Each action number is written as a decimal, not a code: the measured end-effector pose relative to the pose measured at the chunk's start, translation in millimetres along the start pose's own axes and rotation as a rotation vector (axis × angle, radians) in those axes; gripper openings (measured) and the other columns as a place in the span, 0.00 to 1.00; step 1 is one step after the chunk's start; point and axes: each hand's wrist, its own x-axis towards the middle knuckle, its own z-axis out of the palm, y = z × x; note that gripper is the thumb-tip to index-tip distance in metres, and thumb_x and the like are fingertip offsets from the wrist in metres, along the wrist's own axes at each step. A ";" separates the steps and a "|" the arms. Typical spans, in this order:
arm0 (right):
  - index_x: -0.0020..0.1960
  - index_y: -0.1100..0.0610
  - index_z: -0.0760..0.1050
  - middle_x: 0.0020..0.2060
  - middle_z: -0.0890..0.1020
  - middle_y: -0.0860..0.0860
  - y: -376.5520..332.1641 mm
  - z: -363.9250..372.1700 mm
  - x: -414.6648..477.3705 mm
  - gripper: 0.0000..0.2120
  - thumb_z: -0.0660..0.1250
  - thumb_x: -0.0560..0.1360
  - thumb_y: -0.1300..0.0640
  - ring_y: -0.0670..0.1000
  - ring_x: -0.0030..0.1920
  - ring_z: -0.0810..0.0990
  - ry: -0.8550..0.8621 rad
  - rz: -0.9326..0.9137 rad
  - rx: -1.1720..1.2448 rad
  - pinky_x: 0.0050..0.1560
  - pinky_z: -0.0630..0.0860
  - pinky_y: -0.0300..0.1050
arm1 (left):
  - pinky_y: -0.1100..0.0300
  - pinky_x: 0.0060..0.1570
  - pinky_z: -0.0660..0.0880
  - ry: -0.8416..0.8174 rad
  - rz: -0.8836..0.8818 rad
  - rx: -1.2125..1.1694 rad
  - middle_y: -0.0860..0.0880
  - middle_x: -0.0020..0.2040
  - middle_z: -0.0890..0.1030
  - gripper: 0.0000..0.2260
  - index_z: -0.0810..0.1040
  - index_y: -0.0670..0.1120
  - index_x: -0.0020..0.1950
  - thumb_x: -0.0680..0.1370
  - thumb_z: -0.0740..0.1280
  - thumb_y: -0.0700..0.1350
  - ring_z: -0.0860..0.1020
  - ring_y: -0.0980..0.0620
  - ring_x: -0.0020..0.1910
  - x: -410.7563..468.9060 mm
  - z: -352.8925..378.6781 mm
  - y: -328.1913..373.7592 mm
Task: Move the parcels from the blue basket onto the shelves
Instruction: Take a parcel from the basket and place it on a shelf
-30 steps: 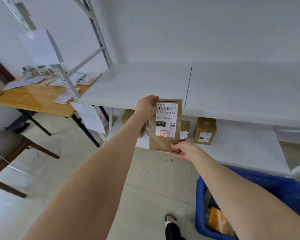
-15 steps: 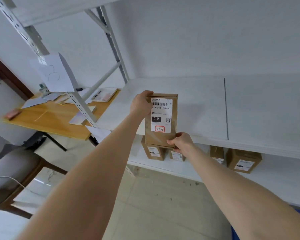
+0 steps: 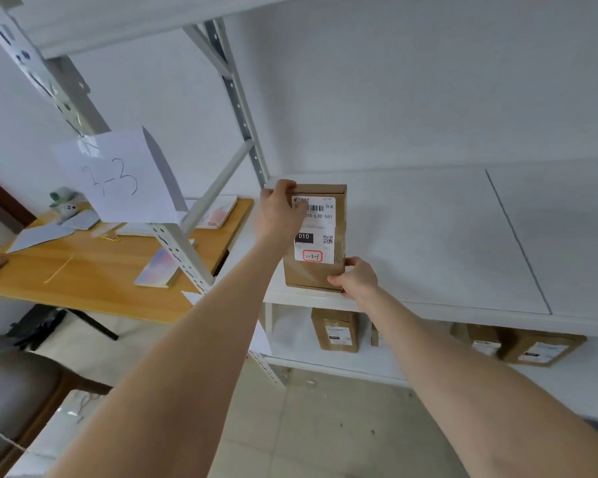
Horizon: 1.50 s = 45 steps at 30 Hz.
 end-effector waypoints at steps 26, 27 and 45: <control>0.69 0.58 0.70 0.64 0.77 0.55 -10.8 94.8 6.0 0.21 0.67 0.77 0.64 0.56 0.61 0.78 0.257 -0.075 -0.414 0.49 0.73 0.40 | 0.59 0.40 0.70 -0.011 0.332 0.248 0.51 0.70 0.65 0.22 0.67 0.58 0.70 0.77 0.62 0.59 0.76 0.49 0.57 14.4 -39.5 -98.9; 0.69 0.58 0.70 0.64 0.77 0.55 -9.3 96.9 6.0 0.20 0.66 0.77 0.64 0.56 0.61 0.78 0.257 -0.080 -0.418 0.51 0.73 0.41 | 0.60 0.40 0.70 -0.014 0.332 0.255 0.51 0.70 0.65 0.21 0.67 0.58 0.70 0.77 0.63 0.59 0.76 0.49 0.57 13.6 -39.2 -99.9; 0.78 0.50 0.53 0.78 0.52 0.52 -71.6 68.3 -33.8 0.40 0.72 0.73 0.49 0.55 0.75 0.59 0.496 -0.571 -0.812 0.64 0.71 0.53 | 0.54 0.58 0.72 -0.113 0.397 0.415 0.51 0.74 0.63 0.21 0.66 0.51 0.71 0.79 0.64 0.49 0.61 0.50 0.72 16.8 -31.4 -105.7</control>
